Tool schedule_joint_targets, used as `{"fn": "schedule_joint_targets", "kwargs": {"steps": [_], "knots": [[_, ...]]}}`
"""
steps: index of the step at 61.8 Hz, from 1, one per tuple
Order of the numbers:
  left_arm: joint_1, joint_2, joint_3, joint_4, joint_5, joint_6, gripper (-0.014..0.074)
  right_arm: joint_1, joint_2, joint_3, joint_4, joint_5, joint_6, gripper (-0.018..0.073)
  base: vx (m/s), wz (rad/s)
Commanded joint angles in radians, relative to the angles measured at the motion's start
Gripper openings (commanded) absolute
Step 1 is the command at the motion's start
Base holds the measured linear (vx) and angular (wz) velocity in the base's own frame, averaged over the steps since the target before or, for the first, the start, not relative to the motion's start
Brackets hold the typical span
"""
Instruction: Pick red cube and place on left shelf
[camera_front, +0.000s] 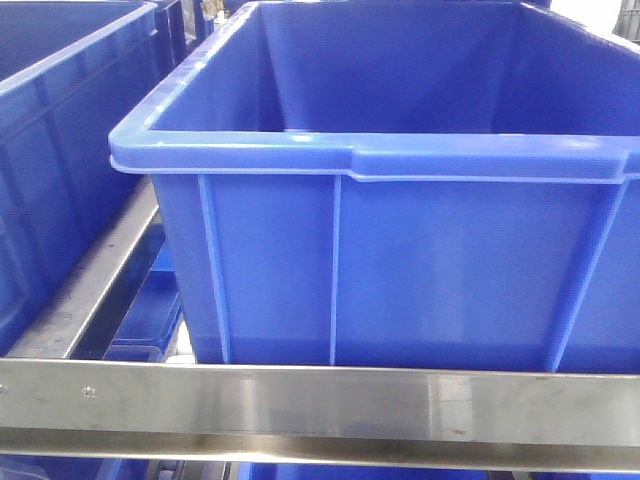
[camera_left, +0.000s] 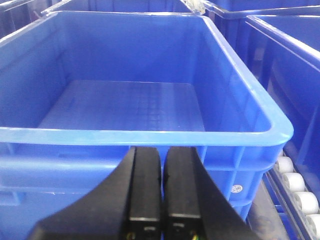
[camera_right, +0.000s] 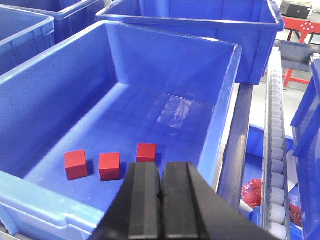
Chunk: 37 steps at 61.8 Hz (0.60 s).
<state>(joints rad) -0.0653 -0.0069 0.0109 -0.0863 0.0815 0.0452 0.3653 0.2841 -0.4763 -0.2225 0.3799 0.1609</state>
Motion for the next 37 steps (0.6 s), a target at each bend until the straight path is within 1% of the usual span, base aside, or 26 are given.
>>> {"fn": "schedule_joint_targets", "kwargs": {"steps": [1, 14, 20, 24, 29, 37], "knots": [[0.002, -0.014, 0.024, -0.001, -0.09, -0.003, 0.0102, -0.005, 0.007, -0.027, -0.023, -0.077, -0.006, 0.0116, 0.0, 0.0], [0.002, -0.014, 0.024, -0.001, -0.09, -0.003, 0.0102, -0.005, 0.007, -0.024, -0.023, -0.079, -0.006, 0.0116, 0.0, 0.0], [0.002, -0.014, 0.024, -0.001, -0.09, -0.003, 0.0102, -0.019, 0.007, -0.007, -0.021, -0.088, -0.006, 0.0116, 0.0, 0.0], [0.002, -0.014, 0.024, -0.001, -0.09, -0.003, 0.0102, -0.062, 0.007, 0.014, 0.014, -0.103, -0.006, 0.0116, 0.0, 0.0], [0.002, -0.014, 0.024, -0.001, -0.09, -0.003, 0.0101, -0.14, 0.007, 0.057, 0.067, -0.149, -0.006, 0.0116, -0.03, -0.17], [0.002, -0.014, 0.024, -0.001, -0.09, -0.003, 0.0101, -0.267, -0.015, 0.146, 0.072, -0.259, -0.006, 0.0116, 0.0, -0.01]]}}
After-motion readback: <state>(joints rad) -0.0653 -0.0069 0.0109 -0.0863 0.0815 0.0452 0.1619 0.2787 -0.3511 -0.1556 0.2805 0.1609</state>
